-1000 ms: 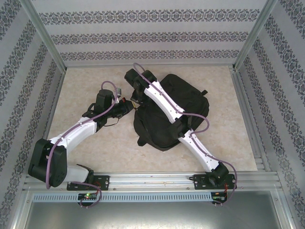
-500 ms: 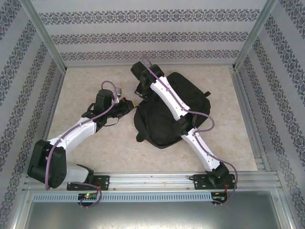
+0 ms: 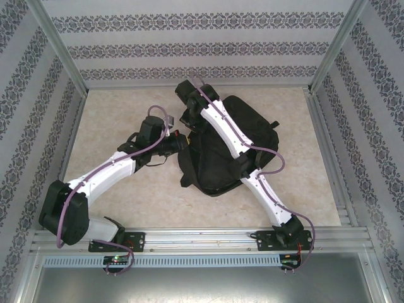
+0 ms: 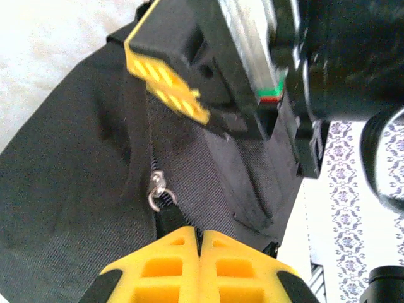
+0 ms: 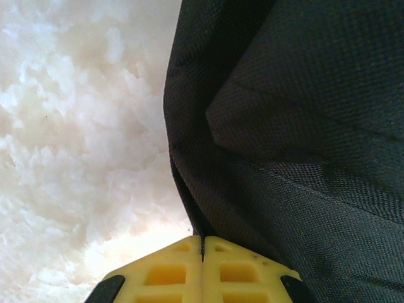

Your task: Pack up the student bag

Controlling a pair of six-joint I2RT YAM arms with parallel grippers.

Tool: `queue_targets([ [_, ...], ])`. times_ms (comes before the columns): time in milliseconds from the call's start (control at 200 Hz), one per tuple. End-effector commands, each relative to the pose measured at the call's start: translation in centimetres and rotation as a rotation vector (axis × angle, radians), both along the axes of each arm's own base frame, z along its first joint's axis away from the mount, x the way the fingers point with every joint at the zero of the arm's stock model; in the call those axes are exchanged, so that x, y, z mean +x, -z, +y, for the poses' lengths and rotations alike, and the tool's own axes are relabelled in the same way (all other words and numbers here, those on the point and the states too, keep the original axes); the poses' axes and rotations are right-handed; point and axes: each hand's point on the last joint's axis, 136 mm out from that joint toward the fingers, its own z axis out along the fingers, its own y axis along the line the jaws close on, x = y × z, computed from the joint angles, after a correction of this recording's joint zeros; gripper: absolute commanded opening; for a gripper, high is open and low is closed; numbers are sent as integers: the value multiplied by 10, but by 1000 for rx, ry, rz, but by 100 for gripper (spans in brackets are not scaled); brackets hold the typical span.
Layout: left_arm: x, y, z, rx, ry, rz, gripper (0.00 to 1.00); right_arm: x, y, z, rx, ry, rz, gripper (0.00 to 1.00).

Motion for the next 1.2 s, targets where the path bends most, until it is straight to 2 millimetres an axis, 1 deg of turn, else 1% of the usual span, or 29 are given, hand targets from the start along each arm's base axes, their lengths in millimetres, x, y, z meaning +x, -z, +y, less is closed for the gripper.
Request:
queue_targets([
  [0, -30, -21, -26, -45, 141, -2, 0, 63, -13, -38, -25, 155, -191, 0],
  [115, -42, -25, -24, -50, 150, -8, 0, 70, -18, -49, -43, 144, -217, 0],
  [185, -49, -27, -19, -49, 150, -11, 0, 74, -20, -50, -44, 115, -232, 0],
  [235, -51, -27, -16, -37, 144, -19, 0, 79, -24, -43, -31, 47, -258, 0],
  [295, -52, -23, -11, -12, 137, -22, 0, 82, -34, -22, 7, -89, -309, 0],
  [375, -47, -14, -3, -3, 113, -5, 0, 73, -50, -2, 1, -279, -365, 19],
  [410, -44, -11, 2, -7, 96, 2, 0, 66, -59, 3, -42, -367, -399, 26],
  [445, -41, -7, 8, -11, 73, 8, 0, 58, -68, 4, -106, -437, -425, 34],
  [460, -39, -7, 10, -13, 66, 8, 0, 54, -72, 3, -150, -470, -437, 38],
  [510, -35, -4, 19, -19, 38, 11, 0, 45, -83, 1, -233, -537, -461, 46],
  [560, -33, -2, 27, -23, 15, 14, 0, 38, -95, -6, -336, -583, -486, 54],
  [610, -30, 0, 32, -25, 0, 14, 0, 33, -108, -15, -431, -611, -509, 60],
  [665, -30, 3, 35, -20, -3, 18, 0, 31, -121, -25, -512, -624, -530, 63],
  [694, -31, 6, 35, -20, -1, 24, 0, 29, -127, -28, -528, -626, -539, 61],
  [749, -31, 6, 35, -27, 5, 21, 0, 27, -140, -33, -541, -633, -558, 50],
  [799, -32, 4, 37, -21, 3, 13, 0, 27, -153, -37, -563, -639, -586, 33],
  [869, -32, -2, 43, 4, -14, -16, 0, 28, -166, -44, -593, -653, -614, 12],
  [929, -31, -7, 50, 35, -25, -39, 0, 29, -172, -50, -591, -662, -620, 1],
  [964, -30, -8, 53, 55, -31, -44, 0, 30, -175, -55, -605, -679, -620, 0],
  [1004, -28, -8, 57, 70, -36, -45, 0, 31, -172, -61, -619, -694, -596, 0],
  [1054, -25, -8, 60, 79, -46, -42, 0, 32, -164, -67, -616, -729, -555, 0],
  [1074, -23, -7, 61, 85, -50, -40, 0, 32, -157, -70, -618, -747, -527, 0],
  [1119, -19, -7, 63, 95, -59, -39, 0, 29, -148, -75, -623, -780, -479, 0],
  [1174, -14, -6, 64, 109, -66, -33, 0, 23, -145, -84, -675, -802, -435, 0],
  [1194, -11, -6, 63, 113, -64, -32, 1, 20, -145, -87, -693, -810, -423, 1],
])
